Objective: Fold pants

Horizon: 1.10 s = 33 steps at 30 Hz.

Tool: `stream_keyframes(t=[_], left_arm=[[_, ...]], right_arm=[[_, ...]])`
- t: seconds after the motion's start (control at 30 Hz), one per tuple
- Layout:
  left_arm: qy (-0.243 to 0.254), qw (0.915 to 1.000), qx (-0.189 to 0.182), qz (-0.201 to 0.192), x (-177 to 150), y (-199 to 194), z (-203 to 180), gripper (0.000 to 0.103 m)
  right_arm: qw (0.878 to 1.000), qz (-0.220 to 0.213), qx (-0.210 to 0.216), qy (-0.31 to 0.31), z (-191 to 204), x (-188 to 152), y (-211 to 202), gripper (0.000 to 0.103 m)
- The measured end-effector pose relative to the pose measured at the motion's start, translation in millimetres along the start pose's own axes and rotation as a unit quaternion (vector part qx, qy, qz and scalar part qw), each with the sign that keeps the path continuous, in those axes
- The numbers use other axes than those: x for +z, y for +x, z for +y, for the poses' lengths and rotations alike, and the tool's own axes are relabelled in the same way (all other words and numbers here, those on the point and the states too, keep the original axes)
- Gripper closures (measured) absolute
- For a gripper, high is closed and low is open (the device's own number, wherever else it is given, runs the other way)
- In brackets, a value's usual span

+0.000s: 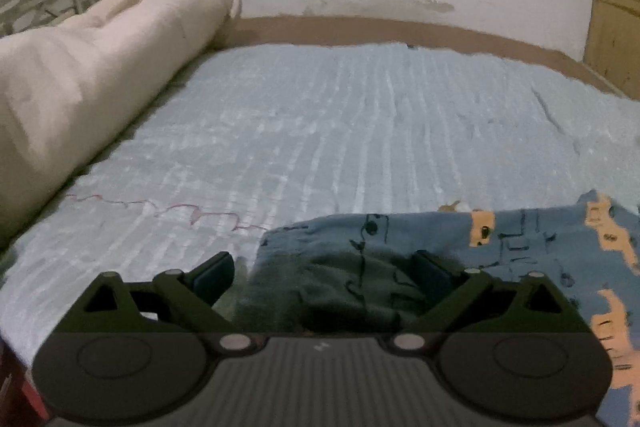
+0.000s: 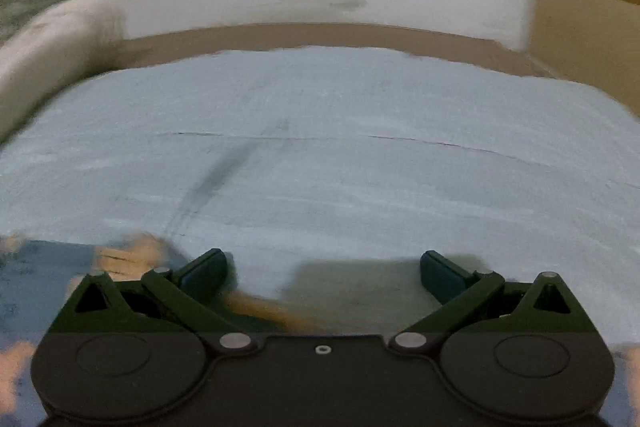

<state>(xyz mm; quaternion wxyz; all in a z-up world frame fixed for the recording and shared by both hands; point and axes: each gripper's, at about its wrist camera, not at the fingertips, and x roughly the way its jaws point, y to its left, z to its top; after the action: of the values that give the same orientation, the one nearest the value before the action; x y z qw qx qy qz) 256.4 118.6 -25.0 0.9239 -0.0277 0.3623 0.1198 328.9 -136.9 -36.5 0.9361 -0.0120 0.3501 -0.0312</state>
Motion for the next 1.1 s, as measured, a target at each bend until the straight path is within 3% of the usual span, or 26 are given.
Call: stream_keyframes(t=[0.1, 0.2, 0.3, 0.43, 0.57, 0.77, 0.87, 1.0, 1.1], left_arm=[[0.017, 0.9992, -0.017, -0.031, -5.5, -24.5, -16.3, 0.001], [0.05, 0.996, -0.041, -0.063, -17.5, -46.8, -44.2, 0.001], [0.094, 0.9923, -0.054, -0.06, -33.4, -54.9, -71.4, 0.001], [0.146, 0.9869, -0.024, -0.064, -55.3, -55.4, -83.7, 0.001], [0.152, 0.9861, -0.011, -0.068, -64.6, -62.6, -75.3, 0.001], [0.148, 0.9868, 0.03, -0.056, -58.1, -65.3, -55.5, 0.0], [0.132, 0.9873, 0.074, -0.05, -49.9, -65.3, -38.4, 0.0], [0.1, 0.9885, 0.105, -0.044, -39.8, -65.5, -15.9, 0.001], [0.078, 0.9904, 0.105, -0.046, -30.8, -63.4, -5.7, 0.001]], right_arm=[[0.999, -0.024, 0.022, 0.016, -18.8, -7.3, -32.6, 0.001], [0.996, -0.063, 0.044, -0.04, -7.2, -30.7, -74.4, 0.001], [0.991, -0.074, 0.07, -0.085, 4.0, -63.1, -98.7, 0.001], [0.988, -0.087, 0.024, -0.127, -3.7, -101.1, -118.6, 0.001], [0.989, -0.108, -0.041, -0.089, -58.1, -126.3, -139.0, 0.001], [0.991, -0.112, -0.075, 0.019, -138.2, -155.2, -153.0, 0.001], [0.987, -0.124, -0.09, 0.046, -153.2, -162.5, -161.4, 0.001], [0.985, -0.137, -0.096, 0.053, -155.5, -170.3, -169.0, 0.001], [0.984, -0.143, -0.088, 0.061, -156.8, -173.6, -177.6, 0.001]])
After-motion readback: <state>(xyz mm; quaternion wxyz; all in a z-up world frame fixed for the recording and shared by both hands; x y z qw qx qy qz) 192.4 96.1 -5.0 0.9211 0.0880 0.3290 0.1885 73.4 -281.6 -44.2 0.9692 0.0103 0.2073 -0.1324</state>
